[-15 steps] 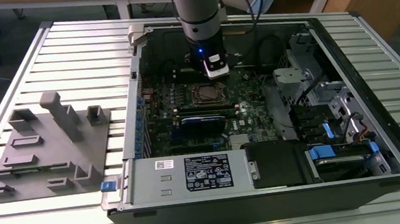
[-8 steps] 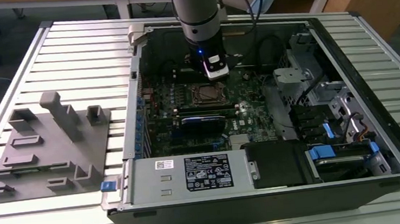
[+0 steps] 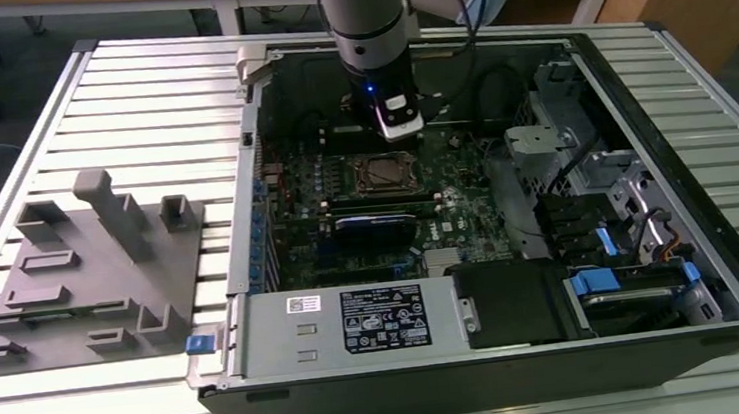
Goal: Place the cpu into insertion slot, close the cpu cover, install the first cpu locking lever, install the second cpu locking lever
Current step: 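Install the first cpu locking lever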
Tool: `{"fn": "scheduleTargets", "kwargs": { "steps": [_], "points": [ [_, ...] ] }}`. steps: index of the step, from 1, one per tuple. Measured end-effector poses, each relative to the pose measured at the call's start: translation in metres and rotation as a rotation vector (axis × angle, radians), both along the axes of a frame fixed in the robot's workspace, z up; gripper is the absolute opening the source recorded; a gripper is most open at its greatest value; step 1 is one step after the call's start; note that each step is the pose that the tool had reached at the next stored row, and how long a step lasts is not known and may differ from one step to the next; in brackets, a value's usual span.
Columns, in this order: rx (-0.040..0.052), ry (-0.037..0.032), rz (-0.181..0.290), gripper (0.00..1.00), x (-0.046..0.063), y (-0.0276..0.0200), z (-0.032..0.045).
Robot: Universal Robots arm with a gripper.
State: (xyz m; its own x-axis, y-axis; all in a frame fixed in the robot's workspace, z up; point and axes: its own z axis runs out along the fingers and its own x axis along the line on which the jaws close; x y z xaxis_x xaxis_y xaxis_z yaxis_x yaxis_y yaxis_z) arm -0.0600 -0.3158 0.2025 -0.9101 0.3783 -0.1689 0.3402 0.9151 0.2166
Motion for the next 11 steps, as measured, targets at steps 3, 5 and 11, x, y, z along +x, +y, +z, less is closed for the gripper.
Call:
{"fn": "scheduleTargets", "kwargs": {
  "steps": [3,5,11],
  "points": [
    [-0.0002,0.0002,0.000,0.10,0.0000,0.0000,0.0055],
    [-0.0010,0.0002,0.000,0.10,0.0000,0.0000,0.0071],
    [-0.0172,0.0007,0.000,0.10,0.0000,0.0000,0.0073]
  ]
}}
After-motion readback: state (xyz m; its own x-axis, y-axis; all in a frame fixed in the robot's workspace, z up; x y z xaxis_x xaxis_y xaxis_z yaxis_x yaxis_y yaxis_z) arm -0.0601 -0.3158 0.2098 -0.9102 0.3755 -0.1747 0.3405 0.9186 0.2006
